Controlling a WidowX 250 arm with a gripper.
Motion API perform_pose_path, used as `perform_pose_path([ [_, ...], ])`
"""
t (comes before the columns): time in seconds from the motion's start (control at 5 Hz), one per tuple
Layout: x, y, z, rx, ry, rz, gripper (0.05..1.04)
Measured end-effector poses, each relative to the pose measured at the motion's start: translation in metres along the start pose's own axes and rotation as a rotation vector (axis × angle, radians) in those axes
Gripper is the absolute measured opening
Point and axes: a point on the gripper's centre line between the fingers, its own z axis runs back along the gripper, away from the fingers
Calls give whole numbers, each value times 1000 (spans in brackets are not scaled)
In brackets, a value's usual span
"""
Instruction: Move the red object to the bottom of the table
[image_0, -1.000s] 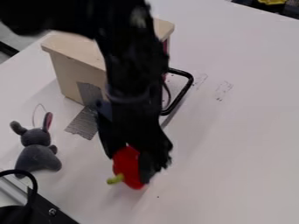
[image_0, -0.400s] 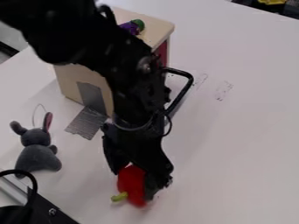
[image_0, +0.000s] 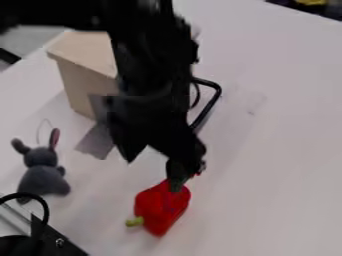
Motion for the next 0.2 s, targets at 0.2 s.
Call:
perform_pose_path([
  [0.2, 0, -4, 15, -13, 0, 18, 1000],
])
